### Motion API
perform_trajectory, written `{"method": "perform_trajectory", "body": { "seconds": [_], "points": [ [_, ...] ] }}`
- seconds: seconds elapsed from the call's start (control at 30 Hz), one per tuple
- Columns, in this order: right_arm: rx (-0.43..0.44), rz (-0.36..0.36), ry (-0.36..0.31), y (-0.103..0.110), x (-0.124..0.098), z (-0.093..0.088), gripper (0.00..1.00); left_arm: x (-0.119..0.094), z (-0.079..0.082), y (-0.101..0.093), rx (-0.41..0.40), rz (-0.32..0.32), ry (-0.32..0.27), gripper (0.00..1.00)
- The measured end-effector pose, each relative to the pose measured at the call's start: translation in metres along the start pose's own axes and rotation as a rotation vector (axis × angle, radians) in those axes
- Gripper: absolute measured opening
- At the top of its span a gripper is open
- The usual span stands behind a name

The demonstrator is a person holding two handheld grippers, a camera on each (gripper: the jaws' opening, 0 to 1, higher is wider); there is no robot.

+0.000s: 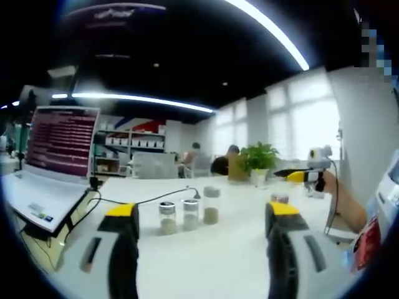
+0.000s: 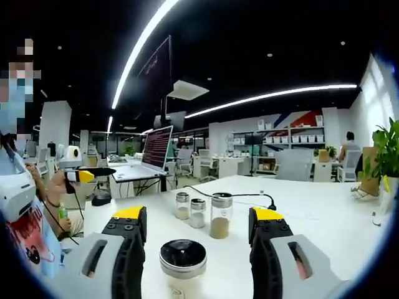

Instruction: Rotate the seasoning bottle until the label or dispensing opening points toward the visible target arrow and the bottle remains upright within the marked orientation range

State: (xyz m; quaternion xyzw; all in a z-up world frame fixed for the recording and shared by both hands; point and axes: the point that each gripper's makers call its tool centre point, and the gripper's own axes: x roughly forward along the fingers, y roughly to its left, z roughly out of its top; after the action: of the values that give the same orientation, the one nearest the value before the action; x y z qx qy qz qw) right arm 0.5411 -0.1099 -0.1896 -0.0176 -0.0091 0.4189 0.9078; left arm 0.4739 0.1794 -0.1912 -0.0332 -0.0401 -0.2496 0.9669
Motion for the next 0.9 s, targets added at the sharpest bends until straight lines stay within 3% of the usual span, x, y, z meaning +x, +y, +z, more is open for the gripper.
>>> {"method": "perform_trajectory", "body": {
  "seconds": [0.17,0.27,0.43,0.53,0.6,0.8,0.9],
  "points": [
    [-0.073,0.061,0.002,-0.002,0.000,0.002,0.72,-0.002,0.001,0.002,0.005,0.009,-0.001,0.88],
    [-0.086,0.173,-0.007,0.005,0.001,0.001,0.72,-0.003,0.001,0.003,0.003,0.014,-0.001,0.88],
    [-0.078,0.288,0.010,0.008,0.002,-0.009,0.72,-0.003,0.001,0.003,0.008,0.020,-0.002,0.88],
    [-0.069,0.289,0.011,0.002,0.005,-0.016,0.63,0.000,-0.001,0.002,0.005,0.025,0.004,0.88],
    [-0.080,0.286,0.012,-0.004,0.003,-0.019,0.66,0.003,-0.005,0.002,0.016,0.035,0.020,0.90],
    [-0.008,0.402,-0.078,0.005,-0.008,-0.017,0.67,0.007,-0.009,-0.009,0.039,-0.020,0.044,0.92],
    [0.026,0.376,-0.038,-0.004,-0.003,-0.026,0.72,0.007,-0.010,-0.013,0.059,-0.029,0.049,0.97]
  ]
}}
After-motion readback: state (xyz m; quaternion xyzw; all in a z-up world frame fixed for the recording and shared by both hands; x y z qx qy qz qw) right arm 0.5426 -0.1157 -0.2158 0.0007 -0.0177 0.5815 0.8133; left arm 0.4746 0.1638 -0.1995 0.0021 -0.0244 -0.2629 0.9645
